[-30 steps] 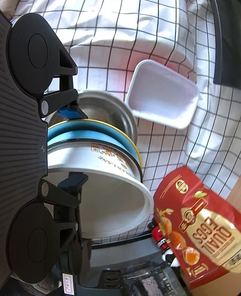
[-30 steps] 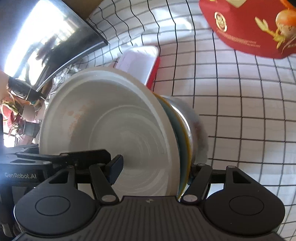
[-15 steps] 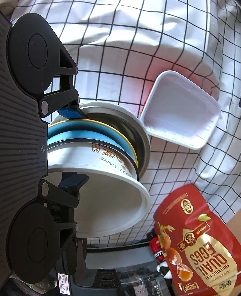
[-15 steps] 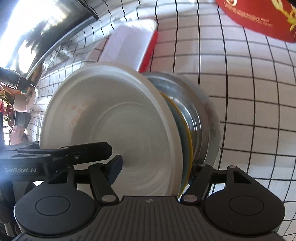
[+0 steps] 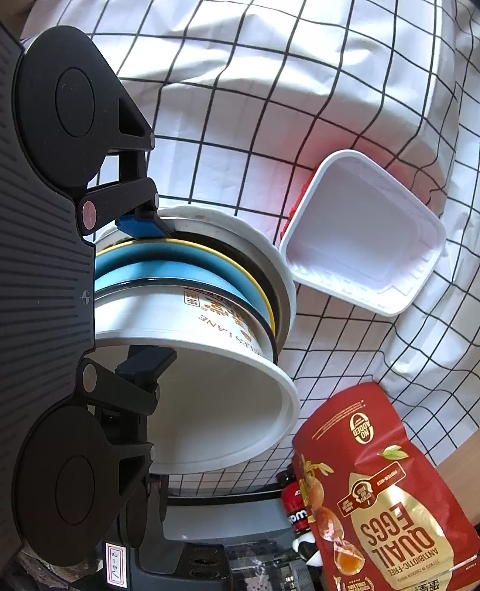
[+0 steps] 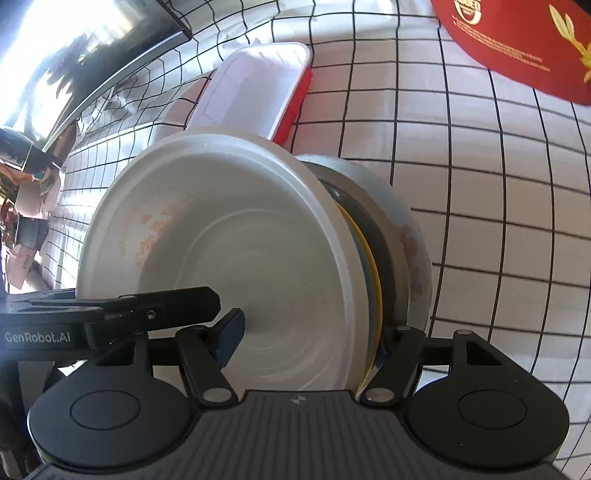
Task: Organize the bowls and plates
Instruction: 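Lift the bowl stack with both tools and carry it over the steel bowl, then lower the bowl stack into the stainless steel bowl with both tools, then press the stacked bowls down into the steel bowl with both tools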
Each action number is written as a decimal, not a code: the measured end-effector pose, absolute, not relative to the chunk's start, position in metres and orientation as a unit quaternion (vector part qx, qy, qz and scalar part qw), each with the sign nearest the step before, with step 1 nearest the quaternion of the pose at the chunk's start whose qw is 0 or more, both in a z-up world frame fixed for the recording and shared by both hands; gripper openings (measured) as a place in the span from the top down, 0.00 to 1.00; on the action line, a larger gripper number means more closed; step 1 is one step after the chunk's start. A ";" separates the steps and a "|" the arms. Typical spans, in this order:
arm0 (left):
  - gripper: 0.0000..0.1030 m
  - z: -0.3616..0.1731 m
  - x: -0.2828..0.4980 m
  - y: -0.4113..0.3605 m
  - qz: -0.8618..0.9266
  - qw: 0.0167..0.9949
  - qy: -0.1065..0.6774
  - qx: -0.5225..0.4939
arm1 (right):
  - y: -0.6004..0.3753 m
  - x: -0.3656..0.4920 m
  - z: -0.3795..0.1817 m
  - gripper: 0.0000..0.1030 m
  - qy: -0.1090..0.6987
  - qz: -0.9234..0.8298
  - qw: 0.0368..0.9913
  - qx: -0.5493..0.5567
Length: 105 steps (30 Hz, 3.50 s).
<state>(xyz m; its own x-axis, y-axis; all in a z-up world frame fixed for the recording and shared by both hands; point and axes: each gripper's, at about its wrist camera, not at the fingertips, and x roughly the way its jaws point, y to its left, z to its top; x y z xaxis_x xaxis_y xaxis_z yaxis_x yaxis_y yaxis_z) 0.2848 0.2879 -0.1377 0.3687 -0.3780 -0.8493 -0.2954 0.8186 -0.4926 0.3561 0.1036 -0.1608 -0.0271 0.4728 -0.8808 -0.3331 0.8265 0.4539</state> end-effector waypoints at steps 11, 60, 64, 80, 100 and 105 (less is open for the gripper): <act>0.47 -0.140 0.281 0.294 -0.028 0.764 0.565 -0.310 | 0.103 0.363 -0.161 0.31 0.657 0.297 0.691 0.051; 0.57 -0.145 0.292 0.303 -0.051 0.746 0.586 -0.312 | 0.091 0.377 -0.150 0.45 0.683 0.270 0.676 0.056; 0.57 -0.144 0.293 0.302 -0.052 0.746 0.589 -0.308 | 0.090 0.375 -0.147 0.45 0.680 0.265 0.681 0.050; 0.57 -0.127 0.288 0.302 -0.050 0.753 0.596 -0.273 | 0.074 0.375 -0.128 0.45 0.655 0.272 0.701 0.078; 0.53 -0.114 0.298 0.295 -0.053 0.766 0.574 -0.283 | 0.071 0.369 -0.125 0.47 0.633 0.271 0.722 0.065; 0.53 -0.115 0.300 0.296 -0.048 0.765 0.574 -0.288 | 0.067 0.373 -0.132 0.48 0.636 0.274 0.717 0.083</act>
